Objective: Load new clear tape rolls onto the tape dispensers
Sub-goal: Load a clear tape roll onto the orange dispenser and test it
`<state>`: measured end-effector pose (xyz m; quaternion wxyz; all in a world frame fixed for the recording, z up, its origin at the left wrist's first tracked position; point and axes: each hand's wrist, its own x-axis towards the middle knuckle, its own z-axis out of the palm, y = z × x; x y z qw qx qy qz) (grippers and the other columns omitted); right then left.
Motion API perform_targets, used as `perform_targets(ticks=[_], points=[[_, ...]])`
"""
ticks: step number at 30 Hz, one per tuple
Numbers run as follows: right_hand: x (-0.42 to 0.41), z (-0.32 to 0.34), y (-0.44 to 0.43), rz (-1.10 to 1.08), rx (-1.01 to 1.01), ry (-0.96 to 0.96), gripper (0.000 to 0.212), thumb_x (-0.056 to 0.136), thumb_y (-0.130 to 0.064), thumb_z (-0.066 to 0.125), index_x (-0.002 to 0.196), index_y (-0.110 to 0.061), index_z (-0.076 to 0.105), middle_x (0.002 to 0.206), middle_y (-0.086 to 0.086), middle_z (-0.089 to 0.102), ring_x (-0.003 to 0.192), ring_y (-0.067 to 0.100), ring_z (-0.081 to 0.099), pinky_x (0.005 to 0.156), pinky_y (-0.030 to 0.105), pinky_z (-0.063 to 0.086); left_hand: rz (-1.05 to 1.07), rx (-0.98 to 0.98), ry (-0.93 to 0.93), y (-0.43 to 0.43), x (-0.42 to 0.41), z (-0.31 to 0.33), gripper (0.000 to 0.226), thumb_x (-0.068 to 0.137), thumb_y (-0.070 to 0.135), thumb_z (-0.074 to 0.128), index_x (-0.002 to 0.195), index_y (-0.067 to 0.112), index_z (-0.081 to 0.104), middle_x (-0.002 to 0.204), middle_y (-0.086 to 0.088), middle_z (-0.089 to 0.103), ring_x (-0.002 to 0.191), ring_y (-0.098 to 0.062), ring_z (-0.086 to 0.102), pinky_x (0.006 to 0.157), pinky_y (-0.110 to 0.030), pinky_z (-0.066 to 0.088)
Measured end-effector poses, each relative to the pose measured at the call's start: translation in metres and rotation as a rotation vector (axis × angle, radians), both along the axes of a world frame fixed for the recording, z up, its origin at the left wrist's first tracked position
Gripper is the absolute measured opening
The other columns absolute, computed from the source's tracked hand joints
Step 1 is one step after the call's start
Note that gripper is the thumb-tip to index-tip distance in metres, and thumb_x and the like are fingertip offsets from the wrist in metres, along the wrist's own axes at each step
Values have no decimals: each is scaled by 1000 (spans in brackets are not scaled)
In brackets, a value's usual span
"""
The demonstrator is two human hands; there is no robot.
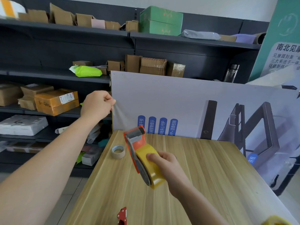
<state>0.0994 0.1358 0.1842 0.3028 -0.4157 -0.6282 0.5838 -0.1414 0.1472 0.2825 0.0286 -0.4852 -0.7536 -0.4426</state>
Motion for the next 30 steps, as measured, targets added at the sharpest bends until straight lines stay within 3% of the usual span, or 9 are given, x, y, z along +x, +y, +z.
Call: perform_targets(ticks=[2,5,10,13,16,23,28,30], points=[[-1,2,2,-7,-9,-11,20,86,-37,65,82,-18,67,79,0,71,73,14,67,70,28,52,-27,8,25,1,2,2,14,92,19,57,80,15,64,71,0,69,67,-16,66,73,-38,55],[-3,7,2,-53,28,-32,32,83,-51,65,83,-19,69,83,3,76,77,17,73,73,31,58,-33,19,24,4,2,7,15,91,18,58,79,13,65,69,-1,69,65,-15,65,73,-37,54],[0,21,2,22,94,-36,36,79,-42,66,93,-9,70,92,16,73,73,16,66,68,31,52,94,99,-142,2,-19,14,16,92,18,58,79,13,65,77,-7,70,61,-16,63,69,-35,54],[1,22,1,-1,63,-38,33,82,-44,66,90,-12,69,82,5,71,74,14,65,69,29,51,23,68,-193,3,-21,19,15,91,16,59,77,14,64,72,-5,68,60,-18,61,71,-37,57],[3,18,0,-42,62,-52,38,81,-58,64,86,-21,70,86,0,75,81,16,72,77,34,58,-28,31,-204,1,-21,23,16,89,15,63,73,17,63,73,-7,68,61,-18,62,67,-34,56],[13,14,-4,-77,11,26,23,83,-43,68,88,-21,69,88,4,77,85,22,73,82,41,60,-49,-81,-361,-1,-27,6,12,88,12,64,78,9,68,74,-9,69,63,-20,62,77,-42,56],[17,9,-5,-96,-128,100,54,72,-52,73,111,-15,65,98,10,75,90,27,73,85,44,59,-70,-171,-548,0,-25,-18,4,84,5,67,85,7,65,77,-11,68,63,-23,62,75,-41,55],[19,8,-3,-111,-198,160,58,71,-50,75,116,-15,62,101,11,75,91,28,73,83,44,59,-78,-198,-618,0,-21,-33,13,82,-1,67,86,9,58,80,-12,67,65,-24,62,69,-39,54]])
